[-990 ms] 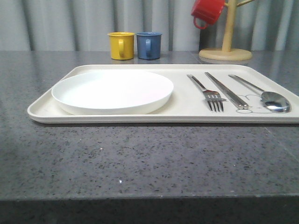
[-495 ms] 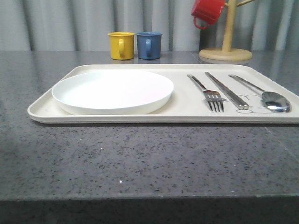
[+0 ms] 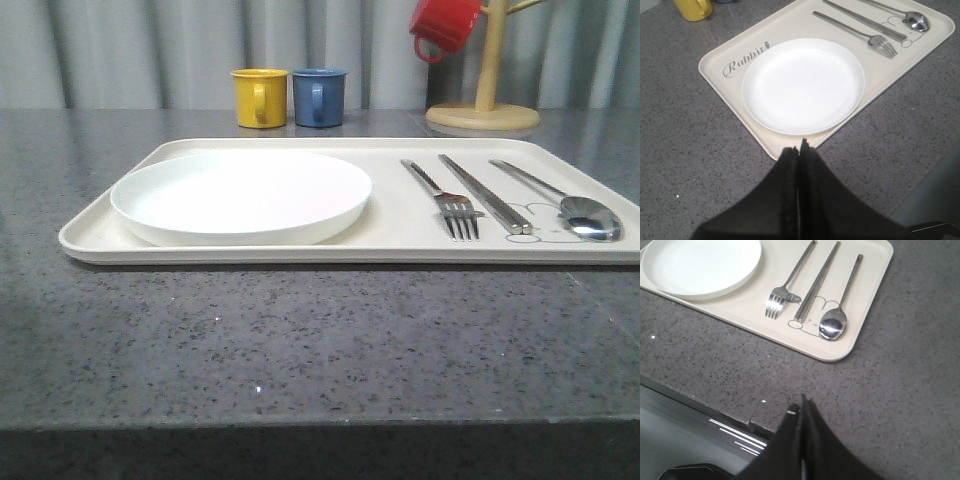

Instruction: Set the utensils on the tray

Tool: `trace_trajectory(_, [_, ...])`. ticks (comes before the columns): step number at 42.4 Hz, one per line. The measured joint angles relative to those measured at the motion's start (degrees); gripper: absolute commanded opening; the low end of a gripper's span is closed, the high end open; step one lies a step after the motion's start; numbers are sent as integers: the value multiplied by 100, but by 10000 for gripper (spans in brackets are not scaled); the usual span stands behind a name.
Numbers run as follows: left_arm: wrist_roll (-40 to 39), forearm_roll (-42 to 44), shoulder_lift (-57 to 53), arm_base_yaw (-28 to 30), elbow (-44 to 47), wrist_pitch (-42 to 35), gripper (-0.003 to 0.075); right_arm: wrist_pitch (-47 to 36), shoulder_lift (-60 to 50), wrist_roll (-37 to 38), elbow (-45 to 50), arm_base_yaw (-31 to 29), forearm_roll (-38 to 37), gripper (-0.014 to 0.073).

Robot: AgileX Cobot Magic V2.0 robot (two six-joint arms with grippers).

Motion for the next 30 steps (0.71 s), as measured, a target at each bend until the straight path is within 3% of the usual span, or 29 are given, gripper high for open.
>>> trace_trajectory(24, [0, -14, -133, 3, 34, -12, -20, -26, 0, 0, 9, 0, 0, -112])
trace_trajectory(30, [0, 22, -459, 530, 275, -355, -20, -26, 0, 0, 9, 0, 0, -112])
